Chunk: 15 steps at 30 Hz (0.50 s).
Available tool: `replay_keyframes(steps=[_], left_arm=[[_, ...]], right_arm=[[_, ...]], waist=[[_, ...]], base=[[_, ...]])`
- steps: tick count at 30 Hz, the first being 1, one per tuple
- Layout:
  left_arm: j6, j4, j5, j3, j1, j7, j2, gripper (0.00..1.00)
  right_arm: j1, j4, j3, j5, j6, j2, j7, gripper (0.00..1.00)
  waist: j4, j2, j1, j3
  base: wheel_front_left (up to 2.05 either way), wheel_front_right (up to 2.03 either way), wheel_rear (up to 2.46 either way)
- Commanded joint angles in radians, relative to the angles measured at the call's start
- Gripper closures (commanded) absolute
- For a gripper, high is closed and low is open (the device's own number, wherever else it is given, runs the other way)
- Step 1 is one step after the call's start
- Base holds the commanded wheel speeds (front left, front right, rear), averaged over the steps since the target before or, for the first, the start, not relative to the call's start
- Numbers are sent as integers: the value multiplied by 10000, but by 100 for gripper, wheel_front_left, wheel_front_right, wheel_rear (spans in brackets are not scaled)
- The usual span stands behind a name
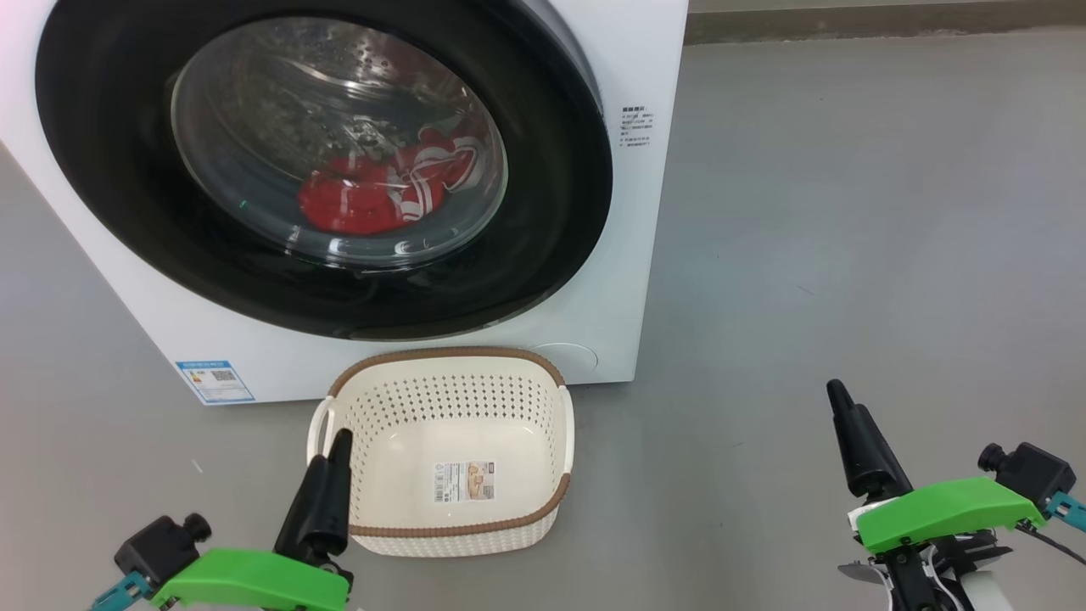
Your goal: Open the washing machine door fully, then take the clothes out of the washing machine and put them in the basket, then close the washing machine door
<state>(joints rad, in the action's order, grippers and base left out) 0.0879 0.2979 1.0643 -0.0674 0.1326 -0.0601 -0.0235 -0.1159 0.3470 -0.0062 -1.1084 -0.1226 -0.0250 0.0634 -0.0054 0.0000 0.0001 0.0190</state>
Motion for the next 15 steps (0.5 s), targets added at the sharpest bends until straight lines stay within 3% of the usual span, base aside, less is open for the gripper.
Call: replay_keyframes(steps=[1,15], left_arm=[[-67,-316,-301,89,503,-143,-133,0],[-302,-507,-2037,-164,780,-557,-162,0]], right_arm=[[-547,-315,191,336,-40,-90,123,0],[-737,-470,330,2295,-49,-125,534,0]], waist=[[1,0,-1,4],[-14,0,-1,46]], base=[[0,0,0],[0,0,0]])
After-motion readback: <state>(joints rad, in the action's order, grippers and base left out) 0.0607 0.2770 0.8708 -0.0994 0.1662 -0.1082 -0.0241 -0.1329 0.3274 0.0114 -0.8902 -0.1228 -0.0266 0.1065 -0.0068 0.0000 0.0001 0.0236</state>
